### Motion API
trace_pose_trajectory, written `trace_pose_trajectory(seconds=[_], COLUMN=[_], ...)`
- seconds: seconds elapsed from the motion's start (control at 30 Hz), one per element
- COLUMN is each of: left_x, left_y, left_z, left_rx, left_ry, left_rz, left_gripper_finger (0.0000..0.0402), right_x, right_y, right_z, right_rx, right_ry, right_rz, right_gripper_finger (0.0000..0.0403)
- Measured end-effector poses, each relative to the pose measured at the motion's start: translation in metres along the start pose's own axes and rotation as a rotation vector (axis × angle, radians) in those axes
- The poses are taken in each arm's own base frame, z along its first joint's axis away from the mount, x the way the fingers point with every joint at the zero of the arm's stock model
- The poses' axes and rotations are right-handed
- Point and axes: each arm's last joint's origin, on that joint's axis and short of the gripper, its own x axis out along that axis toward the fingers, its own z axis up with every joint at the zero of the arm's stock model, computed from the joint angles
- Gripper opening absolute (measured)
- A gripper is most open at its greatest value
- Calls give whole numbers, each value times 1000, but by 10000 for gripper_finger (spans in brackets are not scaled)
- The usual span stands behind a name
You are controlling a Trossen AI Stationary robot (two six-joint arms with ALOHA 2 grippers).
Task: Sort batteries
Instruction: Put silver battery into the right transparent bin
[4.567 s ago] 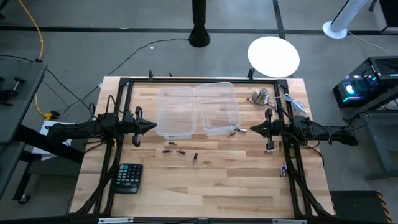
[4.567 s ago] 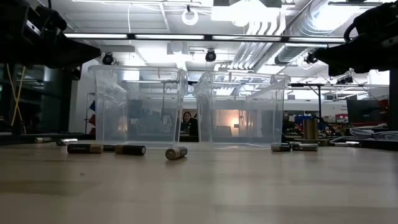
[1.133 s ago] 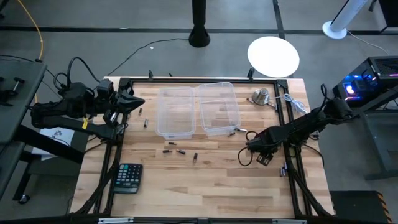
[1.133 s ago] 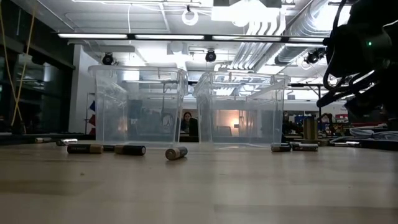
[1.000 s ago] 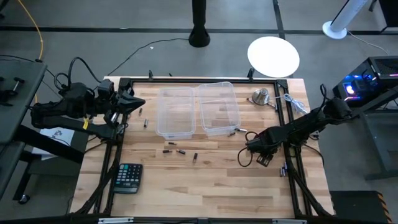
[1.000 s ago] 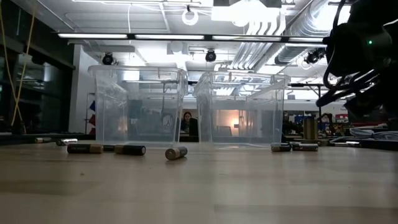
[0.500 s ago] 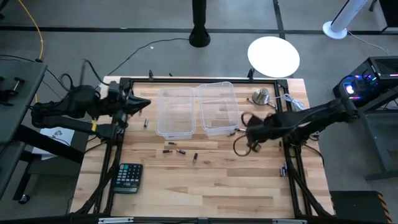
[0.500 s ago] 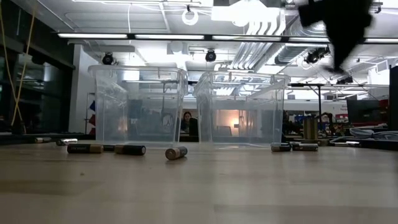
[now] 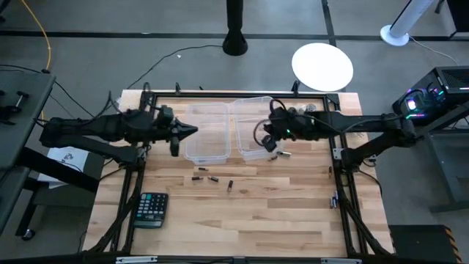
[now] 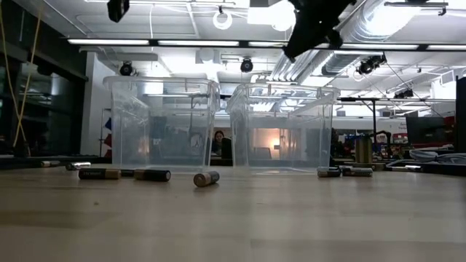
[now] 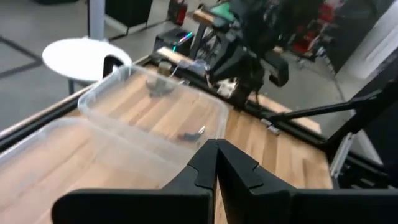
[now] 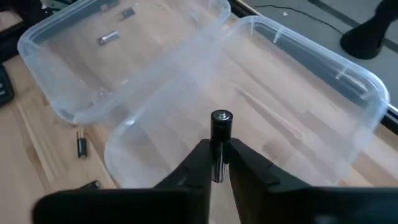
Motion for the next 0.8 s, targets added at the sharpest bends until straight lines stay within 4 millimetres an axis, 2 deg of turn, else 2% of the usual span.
trace_pose_trajectory(seconds=[0.1, 0.2, 0.3, 0.43, 0.57, 0.63, 0.7, 0.8], left_x=[6, 7, 1, -14, -32, -39, -45, -48], left_y=[0, 0, 1, 5, 11, 14, 17, 19], left_z=[-2, -2, 0, 5, 8, 7, 5, 4], left_rx=[1, 1, -5, 1, -8, -16, -30, -30], left_ry=[10, 9, -9, -68, -117, -112, -103, -100], left_rz=[29, 33, 26, 43, 78, 89, 94, 103], left_gripper_finger=[29, 58, 86, 109, 117, 118, 118, 118], right_x=[7, 5, -9, -38, -66, -73, -72, -55], right_y=[-5, -11, -18, -25, -29, -30, -28, -26], right_z=[3, 4, 4, -2, -27, -43, -61, -89], right_rx=[-5, -14, -55, -49, -51, -42, -39, -67], right_ry=[23, 46, 97, 211, 363, 427, 470, 502], right_rz=[18, 13, -8, -35, -43, -44, -27, -7], right_gripper_finger=[100, 148, 183, 199, 197, 197, 197, 197])
